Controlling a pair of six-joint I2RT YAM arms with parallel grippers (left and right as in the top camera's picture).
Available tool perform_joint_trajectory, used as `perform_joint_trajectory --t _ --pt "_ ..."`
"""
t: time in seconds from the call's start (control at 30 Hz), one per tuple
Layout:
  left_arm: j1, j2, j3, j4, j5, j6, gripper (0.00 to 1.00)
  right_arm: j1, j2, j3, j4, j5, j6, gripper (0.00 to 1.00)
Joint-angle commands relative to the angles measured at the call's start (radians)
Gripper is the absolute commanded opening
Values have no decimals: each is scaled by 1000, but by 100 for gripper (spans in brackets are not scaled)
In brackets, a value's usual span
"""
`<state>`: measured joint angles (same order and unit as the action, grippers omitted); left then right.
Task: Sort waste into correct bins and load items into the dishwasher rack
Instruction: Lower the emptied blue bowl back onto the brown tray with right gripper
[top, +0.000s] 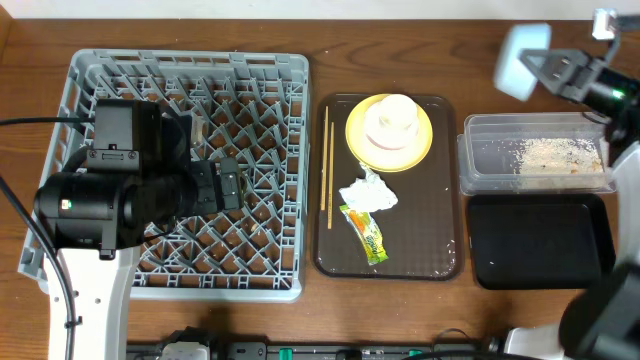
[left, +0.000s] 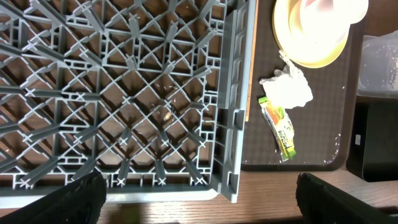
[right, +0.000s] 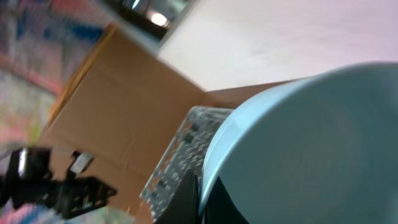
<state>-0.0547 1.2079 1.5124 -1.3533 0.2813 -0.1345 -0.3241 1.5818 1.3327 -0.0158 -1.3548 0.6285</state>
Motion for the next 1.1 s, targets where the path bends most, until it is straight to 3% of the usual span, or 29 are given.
perform_joint_trajectory --t 0.0,0.1,0.27,0.4,0.53,0.73,1.07 --pt "3 -6 -3 1 -6 2 98 138 -83 8 -63 134 -2 1" --pt "3 -6 -3 1 -6 2 99 297 -140 8 -282 356 -145 1" --pt "3 -6 -3 1 -6 2 99 587 -170 8 -671 915 -322 2" --pt "3 -6 -3 1 -6 2 99 818 -139 7 -895 1306 -325 1" --pt "3 -6 -3 1 -6 2 99 978 -100 7 -1076 1608 -163 1" --pt "3 -6 -3 1 -6 2 99 1051 -55 -26 -1164 1648 -90 1" --pt "3 -6 -3 1 -6 2 99 1050 -39 -240 -921 1612 -161 1"
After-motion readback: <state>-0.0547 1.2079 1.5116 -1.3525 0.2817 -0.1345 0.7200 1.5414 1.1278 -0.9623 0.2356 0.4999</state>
